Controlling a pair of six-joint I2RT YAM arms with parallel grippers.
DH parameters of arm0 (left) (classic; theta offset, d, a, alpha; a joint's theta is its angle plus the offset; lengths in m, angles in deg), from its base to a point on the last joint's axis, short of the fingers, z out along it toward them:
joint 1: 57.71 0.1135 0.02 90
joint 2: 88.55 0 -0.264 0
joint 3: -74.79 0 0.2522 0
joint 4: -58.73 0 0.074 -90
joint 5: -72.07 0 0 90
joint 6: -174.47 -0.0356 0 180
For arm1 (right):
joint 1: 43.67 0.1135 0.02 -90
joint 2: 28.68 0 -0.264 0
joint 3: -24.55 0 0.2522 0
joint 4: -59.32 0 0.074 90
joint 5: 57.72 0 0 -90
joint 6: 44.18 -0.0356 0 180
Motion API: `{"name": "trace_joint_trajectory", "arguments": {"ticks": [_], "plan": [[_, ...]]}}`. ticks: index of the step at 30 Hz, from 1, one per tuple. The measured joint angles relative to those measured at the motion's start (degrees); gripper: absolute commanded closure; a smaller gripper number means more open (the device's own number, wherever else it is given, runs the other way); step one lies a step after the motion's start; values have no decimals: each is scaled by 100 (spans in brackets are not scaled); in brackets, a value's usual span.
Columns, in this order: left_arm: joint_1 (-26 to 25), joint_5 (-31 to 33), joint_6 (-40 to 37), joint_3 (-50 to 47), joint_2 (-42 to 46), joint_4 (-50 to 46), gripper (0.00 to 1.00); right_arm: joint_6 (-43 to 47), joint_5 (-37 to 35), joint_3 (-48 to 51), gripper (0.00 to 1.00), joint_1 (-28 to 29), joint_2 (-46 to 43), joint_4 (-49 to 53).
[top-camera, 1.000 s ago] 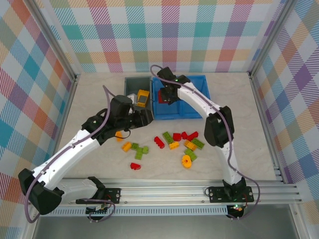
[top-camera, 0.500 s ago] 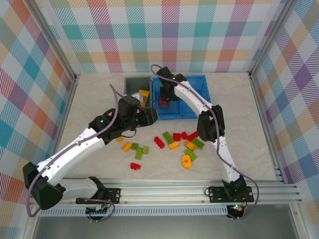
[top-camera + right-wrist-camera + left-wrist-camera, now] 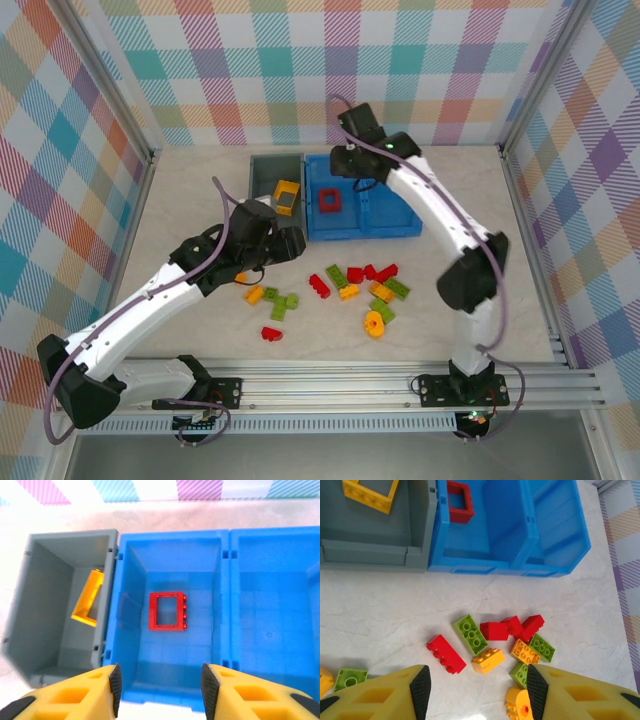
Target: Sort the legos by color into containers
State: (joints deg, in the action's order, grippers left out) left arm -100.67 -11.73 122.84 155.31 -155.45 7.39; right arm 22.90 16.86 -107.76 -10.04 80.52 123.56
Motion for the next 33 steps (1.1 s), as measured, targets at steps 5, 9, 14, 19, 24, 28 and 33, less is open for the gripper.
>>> {"name": "trace_joint_trajectory", "arguments": {"ticks": [5, 9, 14, 19, 24, 28, 33], "plan": [[-166, -382, -31, -173, 15, 118, 43, -365, -55, 2415, 41, 17, -2006, -225], [-691, -632, -66, -385, -151, 455, 43, -861, -17, 4382, 35, 20, -3130, -133], [-1233, -664, -17, -841, -457, 1058, 43, -1392, 72, 5831, 31, 20, -3499, 175], [-1694, -562, 140, -1259, -610, 1506, 43, -1749, 295, 6483, 30, 22, -3447, 201], [-1908, -396, 260, -1272, -695, 1725, 44, -1917, 422, 6701, 32, 20, -3217, 120], [-1915, -273, 284, -1272, -691, 1801, 44, -1996, 640, 6813, 33, 22, -3189, -42], [-1915, -201, 284, -1272, -686, 1810, 44, -1954, 970, 6985, 38, 190, -3189, -286]]}}
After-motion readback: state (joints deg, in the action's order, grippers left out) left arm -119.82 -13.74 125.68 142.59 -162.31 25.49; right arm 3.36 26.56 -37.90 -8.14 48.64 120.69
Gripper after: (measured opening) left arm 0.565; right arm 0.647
